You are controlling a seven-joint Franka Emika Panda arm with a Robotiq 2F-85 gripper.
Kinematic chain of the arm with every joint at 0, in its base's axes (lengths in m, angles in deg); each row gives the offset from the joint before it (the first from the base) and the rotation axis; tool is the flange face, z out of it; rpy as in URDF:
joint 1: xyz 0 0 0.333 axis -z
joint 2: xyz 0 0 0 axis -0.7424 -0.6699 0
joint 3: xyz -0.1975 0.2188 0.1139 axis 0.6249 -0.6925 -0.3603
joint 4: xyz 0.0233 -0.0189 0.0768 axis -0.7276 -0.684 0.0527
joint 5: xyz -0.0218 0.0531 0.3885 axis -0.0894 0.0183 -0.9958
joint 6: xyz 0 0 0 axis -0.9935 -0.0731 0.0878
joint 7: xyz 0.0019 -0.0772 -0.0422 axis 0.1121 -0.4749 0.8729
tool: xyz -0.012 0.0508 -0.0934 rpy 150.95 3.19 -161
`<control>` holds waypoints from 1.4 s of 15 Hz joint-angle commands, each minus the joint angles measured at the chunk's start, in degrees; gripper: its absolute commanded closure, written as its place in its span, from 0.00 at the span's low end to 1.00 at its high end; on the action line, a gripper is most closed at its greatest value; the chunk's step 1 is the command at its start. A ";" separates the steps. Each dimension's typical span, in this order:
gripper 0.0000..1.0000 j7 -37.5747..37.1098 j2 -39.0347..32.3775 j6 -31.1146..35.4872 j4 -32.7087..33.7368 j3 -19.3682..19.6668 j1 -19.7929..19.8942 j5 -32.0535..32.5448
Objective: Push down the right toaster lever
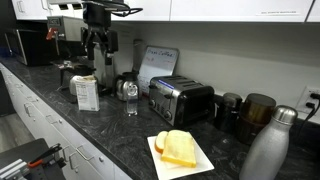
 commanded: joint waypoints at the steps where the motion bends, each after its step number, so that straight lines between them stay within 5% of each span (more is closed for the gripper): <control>1: 0.00 -1.24 -0.90 0.73 0.36 -0.08 -0.57 -0.61; 12: 0.00 -14.84 -9.74 15.39 -1.61 -1.94 4.42 8.35; 21: 0.00 -15.14 -10.39 15.20 -1.64 -1.24 4.87 7.89</control>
